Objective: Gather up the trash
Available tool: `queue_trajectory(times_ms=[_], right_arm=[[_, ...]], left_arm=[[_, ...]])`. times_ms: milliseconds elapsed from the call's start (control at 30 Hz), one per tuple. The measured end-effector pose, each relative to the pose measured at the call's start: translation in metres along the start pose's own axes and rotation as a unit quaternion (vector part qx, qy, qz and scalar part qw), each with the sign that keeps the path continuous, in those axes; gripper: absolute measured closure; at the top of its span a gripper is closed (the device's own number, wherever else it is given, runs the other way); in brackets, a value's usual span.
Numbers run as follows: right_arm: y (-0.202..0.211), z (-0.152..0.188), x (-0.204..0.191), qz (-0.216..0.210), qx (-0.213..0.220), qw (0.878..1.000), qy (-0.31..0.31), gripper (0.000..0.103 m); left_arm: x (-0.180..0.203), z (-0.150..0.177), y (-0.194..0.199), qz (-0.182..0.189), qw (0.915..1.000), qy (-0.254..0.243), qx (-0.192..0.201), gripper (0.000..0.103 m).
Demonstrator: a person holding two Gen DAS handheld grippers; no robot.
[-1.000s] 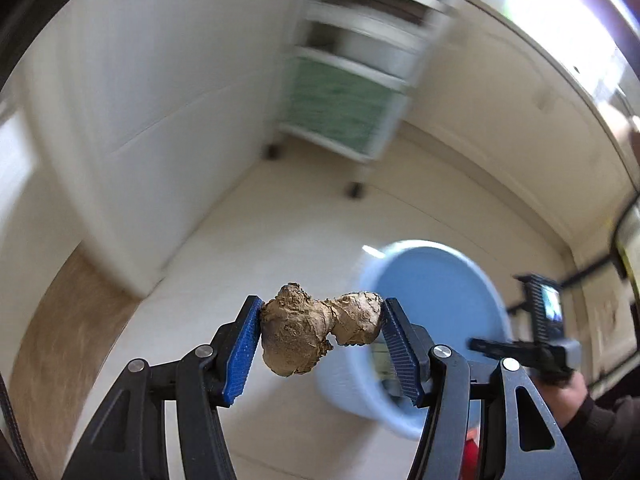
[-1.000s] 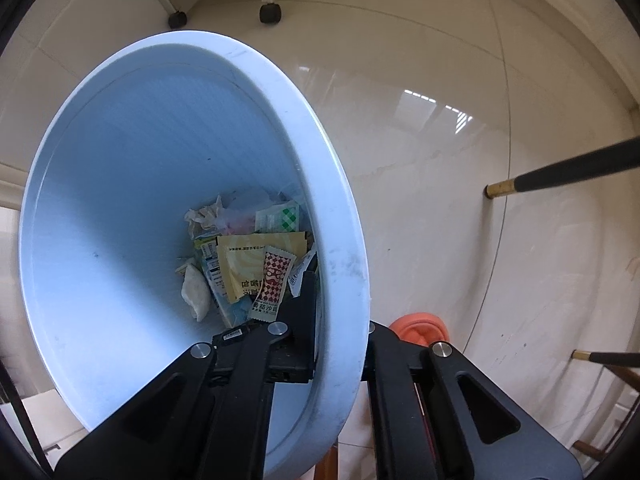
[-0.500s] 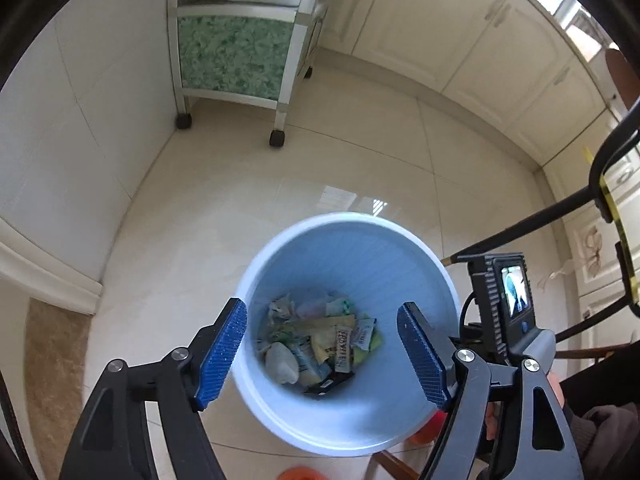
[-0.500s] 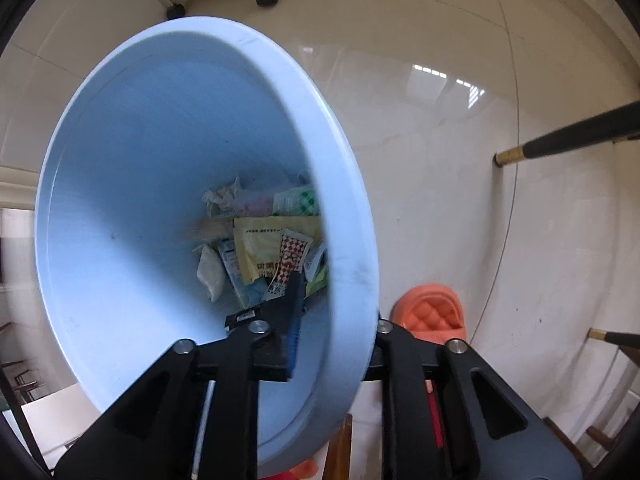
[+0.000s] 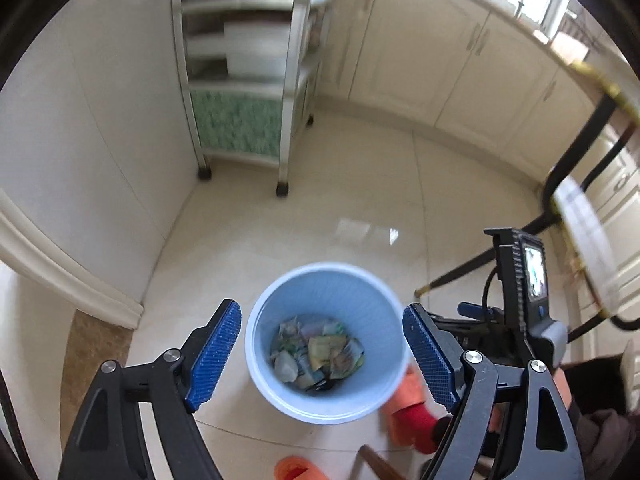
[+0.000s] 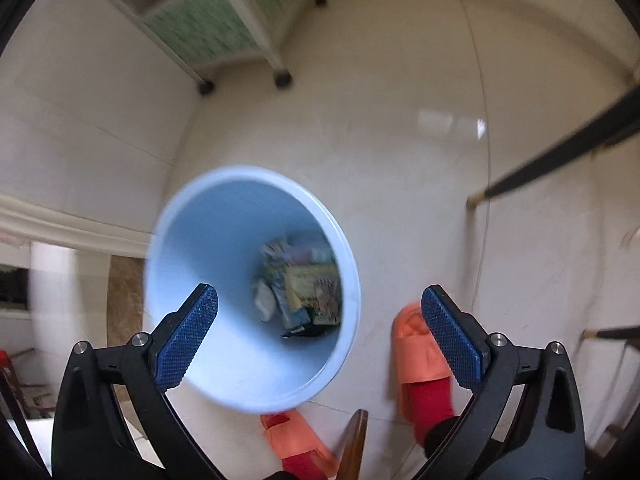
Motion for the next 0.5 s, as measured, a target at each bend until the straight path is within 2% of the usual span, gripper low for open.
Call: queue_trajectory(times_ms=[133, 200, 233, 300, 333, 433, 500], right_arm=[[0.102, -0.011, -0.037, 0.007, 0.080, 0.995, 0.066, 0.000], [0.163, -0.012, -0.051, 0.011, 0.126, 0.987, 0.094, 0.000], [0.190, -0.011, -0.055, 0.014, 0.147, 0.984, 0.102, 0.000], [0.250, -0.007, -0.062, 0.022, 0.188, 0.975, 0.112, 0.000], [0.276, -0.005, -0.063, 0.020, 0.204, 0.972, 0.114, 0.000], [0.354, 0.008, -0.061, 0.010, 0.251, 0.961, 0.113, 0.000], [0.406, 0.019, -0.055, 0.009, 0.287, 0.951, 0.111, 0.000]], left_arm=[[0.032, -0.011, 0.066, -0.018, 0.9980, 0.027, 0.054, 0.020], [0.045, -0.014, 0.103, -0.027, 0.9955, 0.045, 0.079, 0.017], [0.053, -0.015, 0.123, -0.045, 0.9942, 0.059, 0.077, 0.017], [0.071, -0.019, 0.162, -0.056, 0.9906, 0.062, 0.109, 0.016], [0.082, -0.021, 0.185, -0.061, 0.9882, 0.064, 0.125, 0.016], [0.123, -0.025, 0.254, -0.077, 0.9777, 0.059, 0.187, 0.000], [0.158, -0.026, 0.294, -0.075, 0.9712, 0.039, 0.223, 0.001]])
Point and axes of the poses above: each gripper's, at about its wrist camera, not at the fingertips, and y roughly against the way its jaws point, x to its right, z to its underside, the point moved 6 cm from there along -y, roughly the way its jaws point, and after that the axes turned 2 degrees about -x, right-handed, at the moved point
